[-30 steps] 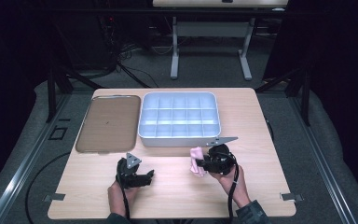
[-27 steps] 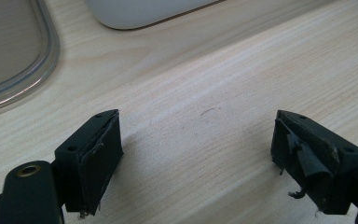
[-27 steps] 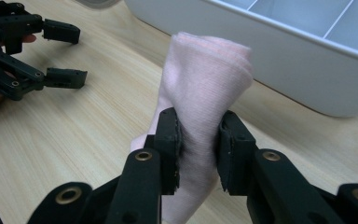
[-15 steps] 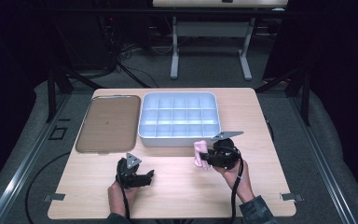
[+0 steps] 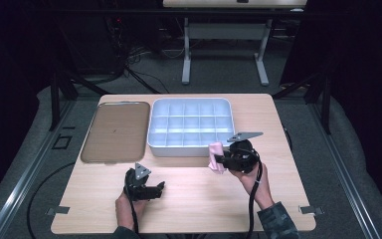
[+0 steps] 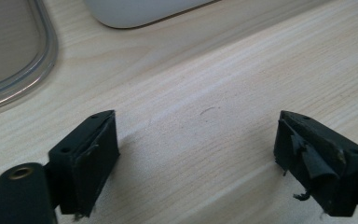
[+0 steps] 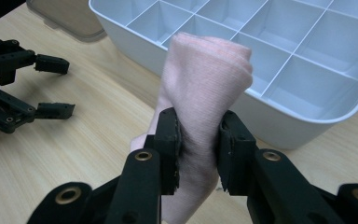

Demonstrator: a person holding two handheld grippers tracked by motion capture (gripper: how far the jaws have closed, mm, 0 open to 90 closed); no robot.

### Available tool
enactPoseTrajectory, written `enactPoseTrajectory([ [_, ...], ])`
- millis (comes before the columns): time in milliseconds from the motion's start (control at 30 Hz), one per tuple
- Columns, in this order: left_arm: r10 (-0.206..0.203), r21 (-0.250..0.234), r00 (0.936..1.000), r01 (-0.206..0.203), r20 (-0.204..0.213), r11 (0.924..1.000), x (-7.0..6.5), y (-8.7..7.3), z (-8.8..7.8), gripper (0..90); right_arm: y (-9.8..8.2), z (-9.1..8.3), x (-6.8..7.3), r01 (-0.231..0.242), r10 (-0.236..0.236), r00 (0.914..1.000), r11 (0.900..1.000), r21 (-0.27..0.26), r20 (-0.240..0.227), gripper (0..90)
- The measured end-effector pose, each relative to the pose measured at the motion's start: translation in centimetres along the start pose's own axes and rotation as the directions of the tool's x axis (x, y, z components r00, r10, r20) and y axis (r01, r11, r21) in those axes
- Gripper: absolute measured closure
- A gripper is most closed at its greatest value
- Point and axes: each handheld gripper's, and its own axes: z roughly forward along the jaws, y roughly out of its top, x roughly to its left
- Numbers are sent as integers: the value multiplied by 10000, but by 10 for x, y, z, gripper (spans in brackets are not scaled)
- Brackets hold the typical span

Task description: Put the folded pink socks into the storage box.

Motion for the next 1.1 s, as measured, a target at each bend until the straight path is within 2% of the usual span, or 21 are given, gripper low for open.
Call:
enactPoseTrajectory([
  [400,76,277,10000,-76,-4,9996,-1,1,3,2,16,-4,-8,118,-115,9998,9997,-207,142,721],
  [1100,77,288,9999,-80,98,9996,-1,1,3,0,50,-8,-20,310,-274,9976,9979,-569,636,721],
])
